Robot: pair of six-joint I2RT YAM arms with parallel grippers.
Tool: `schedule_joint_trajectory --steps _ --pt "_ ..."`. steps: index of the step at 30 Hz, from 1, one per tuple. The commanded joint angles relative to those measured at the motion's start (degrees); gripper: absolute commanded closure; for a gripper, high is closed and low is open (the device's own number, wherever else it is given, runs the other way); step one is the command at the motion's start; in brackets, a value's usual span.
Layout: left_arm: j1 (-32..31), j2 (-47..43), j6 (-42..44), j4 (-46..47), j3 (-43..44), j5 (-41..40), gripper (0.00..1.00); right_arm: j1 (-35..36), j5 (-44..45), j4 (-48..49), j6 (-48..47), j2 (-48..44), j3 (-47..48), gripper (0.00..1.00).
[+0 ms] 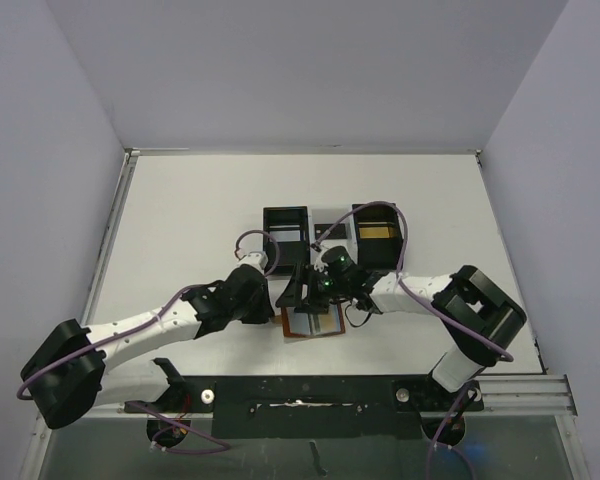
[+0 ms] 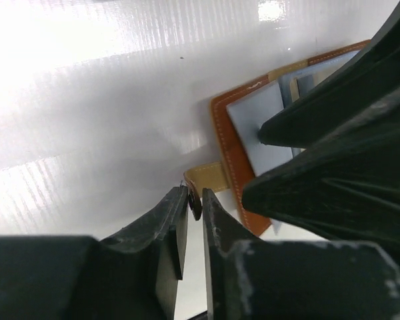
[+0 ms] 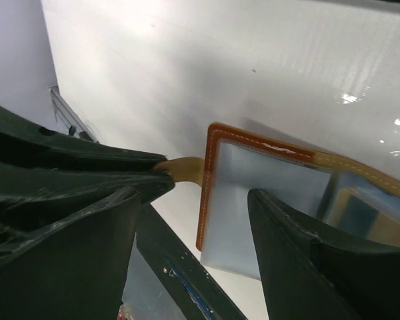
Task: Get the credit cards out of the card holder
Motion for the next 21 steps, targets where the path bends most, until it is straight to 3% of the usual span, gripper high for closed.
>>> schedule_joint_trajectory --steps 1,7,11,14,21 --pt "0.48 -1.98 -2.0 -1.49 0.47 -1.49 0.82 0.21 -0.25 1.57 0.25 2.51 1.04 0.34" --pt "0.61 -5.77 -4.91 -4.78 2.17 -3.41 0.61 0.4 0.62 4.07 2.78 4.61 -0.42 0.28" --pt "0.62 -7.5 -5.43 0.6 3.5 0.27 0.6 0.23 2.47 4.96 4.22 3.97 -1.79 0.29" --pt "0.69 -7.53 -5.43 4.67 3.31 4.3 0.64 0.16 4.15 4.19 4.81 3.16 -2.27 0.31" --pt "0.43 -8.78 -9.03 15.96 -1.52 11.79 0.87 -0.85 6.42 4.53 6.21 1.07 -4.57 0.47"
